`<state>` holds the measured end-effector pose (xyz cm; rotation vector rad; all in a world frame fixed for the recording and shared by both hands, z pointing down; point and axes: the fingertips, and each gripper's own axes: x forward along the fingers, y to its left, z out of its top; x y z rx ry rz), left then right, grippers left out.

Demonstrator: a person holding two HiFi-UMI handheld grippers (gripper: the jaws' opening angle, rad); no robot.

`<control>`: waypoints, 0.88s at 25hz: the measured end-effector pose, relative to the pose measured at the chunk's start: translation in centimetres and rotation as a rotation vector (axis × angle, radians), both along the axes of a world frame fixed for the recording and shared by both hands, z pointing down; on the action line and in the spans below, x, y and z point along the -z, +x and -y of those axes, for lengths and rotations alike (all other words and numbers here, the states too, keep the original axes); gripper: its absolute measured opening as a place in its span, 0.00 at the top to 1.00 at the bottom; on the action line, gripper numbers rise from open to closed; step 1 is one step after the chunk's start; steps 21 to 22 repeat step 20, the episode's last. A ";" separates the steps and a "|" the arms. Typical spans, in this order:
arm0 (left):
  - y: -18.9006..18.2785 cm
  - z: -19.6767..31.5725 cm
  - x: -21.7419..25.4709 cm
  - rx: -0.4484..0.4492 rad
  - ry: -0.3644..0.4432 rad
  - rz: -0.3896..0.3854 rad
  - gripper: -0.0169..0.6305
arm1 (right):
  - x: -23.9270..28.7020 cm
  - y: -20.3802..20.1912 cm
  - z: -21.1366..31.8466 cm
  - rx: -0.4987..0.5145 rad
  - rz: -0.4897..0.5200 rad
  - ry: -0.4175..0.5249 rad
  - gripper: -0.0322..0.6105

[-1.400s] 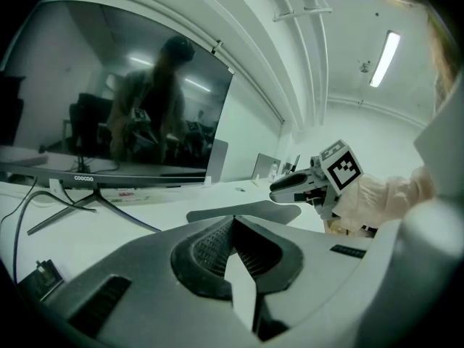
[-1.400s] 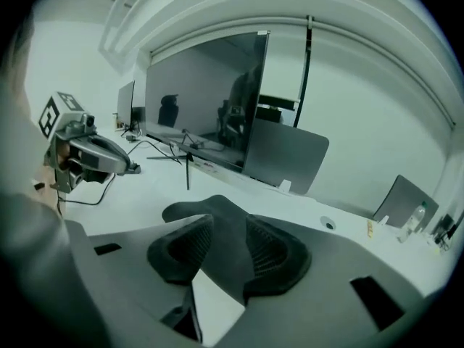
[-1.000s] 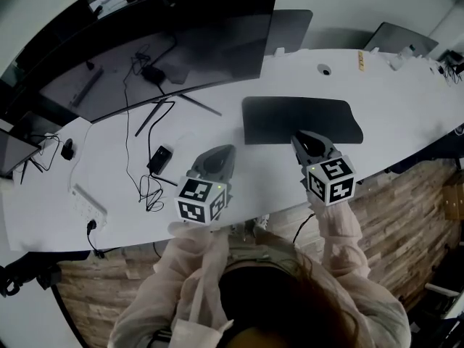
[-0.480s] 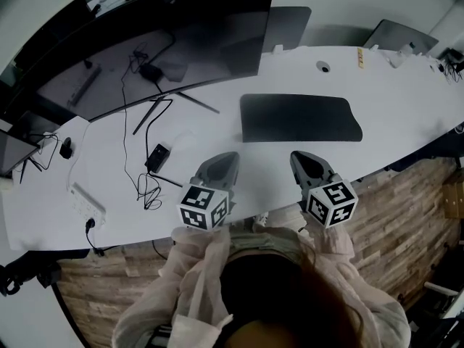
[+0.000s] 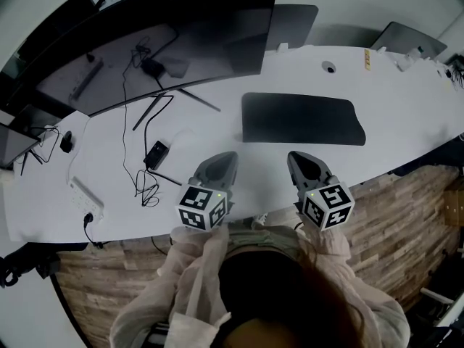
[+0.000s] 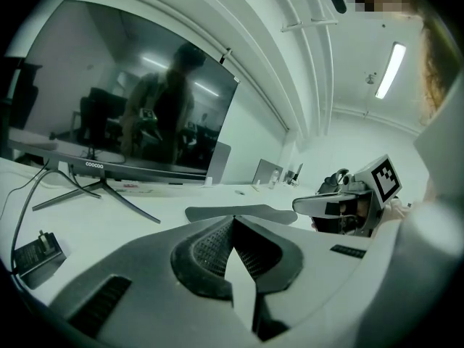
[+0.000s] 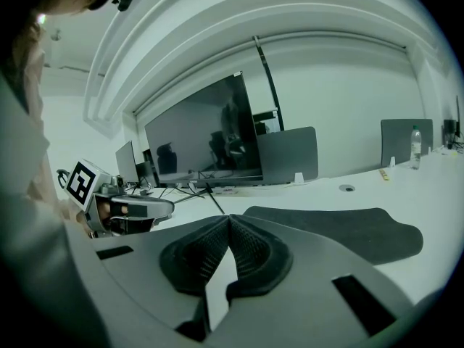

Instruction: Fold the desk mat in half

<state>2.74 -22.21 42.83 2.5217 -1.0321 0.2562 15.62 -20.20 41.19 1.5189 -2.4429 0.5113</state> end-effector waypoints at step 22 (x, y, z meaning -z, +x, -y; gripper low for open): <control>0.8 0.4 -0.8 0.006 -0.012 0.029 0.94 | -0.5 0.5 0.1 0.000 0.011 -0.008 0.93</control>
